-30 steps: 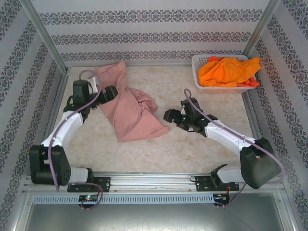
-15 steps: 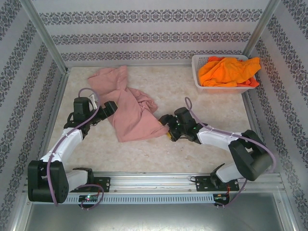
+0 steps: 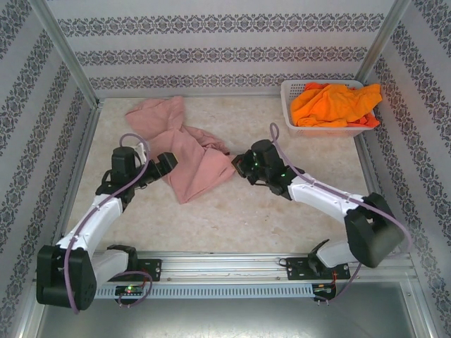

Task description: Fold and stack the shorts

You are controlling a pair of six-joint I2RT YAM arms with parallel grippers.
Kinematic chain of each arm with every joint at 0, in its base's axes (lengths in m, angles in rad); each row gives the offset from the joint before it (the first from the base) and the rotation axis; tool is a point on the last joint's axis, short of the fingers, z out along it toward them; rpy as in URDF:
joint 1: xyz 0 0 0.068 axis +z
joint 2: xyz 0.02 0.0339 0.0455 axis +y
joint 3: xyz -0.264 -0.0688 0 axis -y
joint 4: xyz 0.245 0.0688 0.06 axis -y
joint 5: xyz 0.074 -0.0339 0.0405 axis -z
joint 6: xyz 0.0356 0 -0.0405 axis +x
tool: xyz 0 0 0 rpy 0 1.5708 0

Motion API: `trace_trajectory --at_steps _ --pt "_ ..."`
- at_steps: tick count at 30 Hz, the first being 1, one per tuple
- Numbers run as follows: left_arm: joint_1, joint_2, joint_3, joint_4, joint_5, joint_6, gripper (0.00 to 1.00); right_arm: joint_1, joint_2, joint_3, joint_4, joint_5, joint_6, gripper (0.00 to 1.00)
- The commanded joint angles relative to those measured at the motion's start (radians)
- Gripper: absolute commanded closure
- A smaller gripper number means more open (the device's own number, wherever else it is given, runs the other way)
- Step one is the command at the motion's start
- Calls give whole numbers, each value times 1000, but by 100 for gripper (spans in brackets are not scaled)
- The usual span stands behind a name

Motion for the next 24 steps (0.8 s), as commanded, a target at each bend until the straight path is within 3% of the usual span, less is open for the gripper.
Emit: trace_trajectory --at_steps 1,7,16,19,24 --pt "-69 -56 -48 -67 -52 17 15 -29 -31 8 -83 69 -89 100" --pt "-206 -94 -125 -73 -125 56 21 -62 -57 -14 -88 69 -94 100" --pt "-527 74 -66 -54 -406 306 23 -65 -57 1 -104 75 -79 100" --pt "-587 148 -21 -62 -532 365 22 -66 -64 7 -105 72 -67 100" --pt "-641 260 31 -17 -634 418 22 -66 -97 15 -107 69 -37 100"
